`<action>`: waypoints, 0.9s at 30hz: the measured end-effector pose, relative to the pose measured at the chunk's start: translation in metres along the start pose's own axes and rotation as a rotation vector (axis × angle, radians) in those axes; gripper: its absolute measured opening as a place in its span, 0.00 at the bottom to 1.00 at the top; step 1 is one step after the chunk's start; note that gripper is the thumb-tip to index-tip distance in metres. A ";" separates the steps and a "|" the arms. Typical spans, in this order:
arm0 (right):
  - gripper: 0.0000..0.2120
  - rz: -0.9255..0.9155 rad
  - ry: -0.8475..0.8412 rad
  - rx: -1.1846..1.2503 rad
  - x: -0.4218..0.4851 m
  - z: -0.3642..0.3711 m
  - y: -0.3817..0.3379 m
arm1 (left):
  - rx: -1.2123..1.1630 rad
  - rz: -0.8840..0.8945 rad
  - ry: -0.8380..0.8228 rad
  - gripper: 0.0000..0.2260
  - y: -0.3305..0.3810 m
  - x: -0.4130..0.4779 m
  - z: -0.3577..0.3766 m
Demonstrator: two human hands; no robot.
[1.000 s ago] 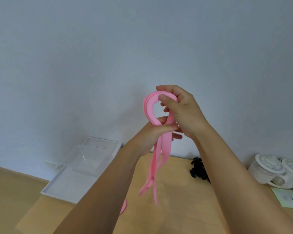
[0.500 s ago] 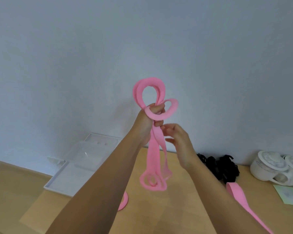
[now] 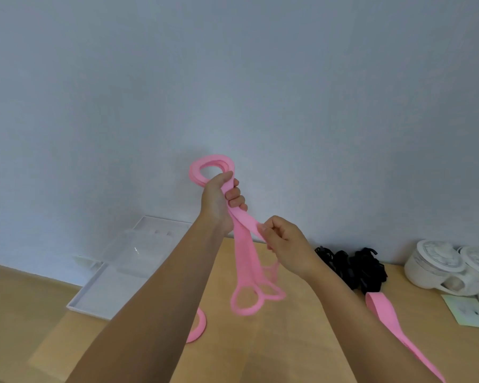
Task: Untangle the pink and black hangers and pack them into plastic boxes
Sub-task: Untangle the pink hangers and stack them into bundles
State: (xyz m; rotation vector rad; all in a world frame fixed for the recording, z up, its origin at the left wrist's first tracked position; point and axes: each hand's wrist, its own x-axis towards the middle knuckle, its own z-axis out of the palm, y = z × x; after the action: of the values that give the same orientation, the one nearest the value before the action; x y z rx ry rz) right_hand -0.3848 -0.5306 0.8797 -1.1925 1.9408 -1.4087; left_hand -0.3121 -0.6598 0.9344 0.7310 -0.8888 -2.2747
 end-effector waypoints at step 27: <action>0.18 0.233 0.010 -0.130 -0.015 0.036 0.021 | 0.284 0.190 -0.082 0.13 -0.007 -0.026 0.037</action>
State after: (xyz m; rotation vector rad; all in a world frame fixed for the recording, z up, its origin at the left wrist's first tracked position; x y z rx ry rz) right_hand -0.3574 -0.5352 0.8449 -0.9771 2.1277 -1.1863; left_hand -0.3214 -0.6221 0.9597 0.6455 -1.2816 -2.0463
